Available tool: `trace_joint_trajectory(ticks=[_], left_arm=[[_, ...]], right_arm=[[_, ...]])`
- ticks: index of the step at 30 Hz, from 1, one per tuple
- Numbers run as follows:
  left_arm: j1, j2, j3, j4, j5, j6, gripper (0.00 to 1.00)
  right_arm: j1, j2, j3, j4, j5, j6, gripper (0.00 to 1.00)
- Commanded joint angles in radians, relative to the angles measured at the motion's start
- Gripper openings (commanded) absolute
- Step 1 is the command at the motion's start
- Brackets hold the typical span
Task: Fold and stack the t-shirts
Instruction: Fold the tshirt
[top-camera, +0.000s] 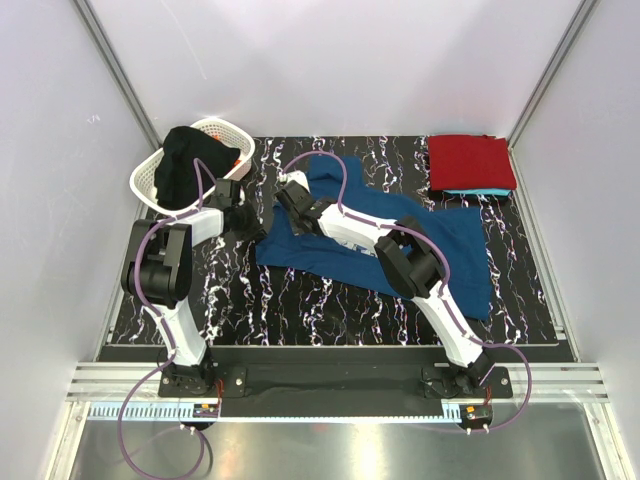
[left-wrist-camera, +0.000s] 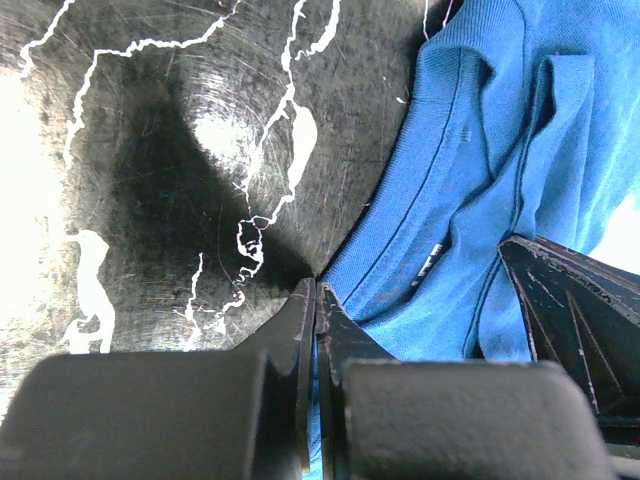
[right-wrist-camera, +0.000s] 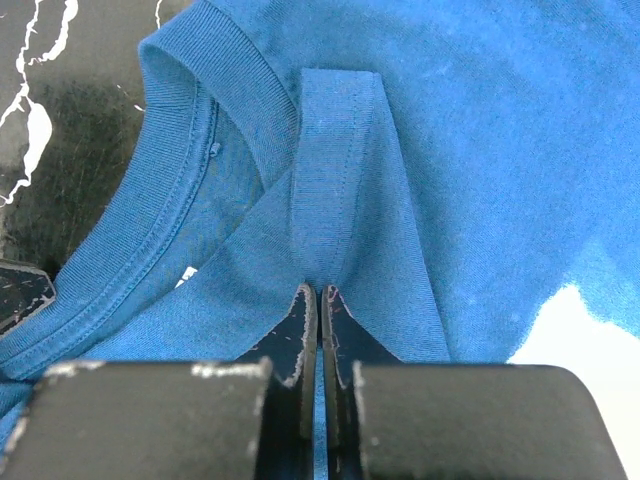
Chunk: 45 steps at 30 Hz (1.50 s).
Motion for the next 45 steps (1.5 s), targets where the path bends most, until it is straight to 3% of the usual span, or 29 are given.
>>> trace_joint_trajectory(ticks=[1,24,38,42,43,45], left_arm=[[-0.018,0.010,-0.013,-0.033,-0.051,0.025,0.00],[-0.032,0.016,-0.007,-0.049,-0.065,0.053,0.00],[-0.033,-0.002,0.034,-0.096,-0.095,0.068,0.00],[-0.032,-0.057,0.073,-0.139,-0.132,0.080,0.02],[-0.032,-0.067,0.082,-0.156,-0.140,0.083,0.12],[-0.030,-0.091,0.109,-0.179,-0.150,0.086,0.17]], right_arm=[[0.004,-0.061,0.038,0.001,0.049,0.009,0.00],[-0.036,-0.142,-0.051,0.002,0.187,0.115,0.00],[-0.046,-0.133,-0.040,0.004,0.092,0.097,0.00],[-0.046,-0.141,-0.040,0.004,0.076,0.069,0.13],[-0.046,-0.145,-0.040,0.004,0.073,0.063,0.15],[-0.048,-0.154,-0.040,0.004,0.073,0.042,0.21]])
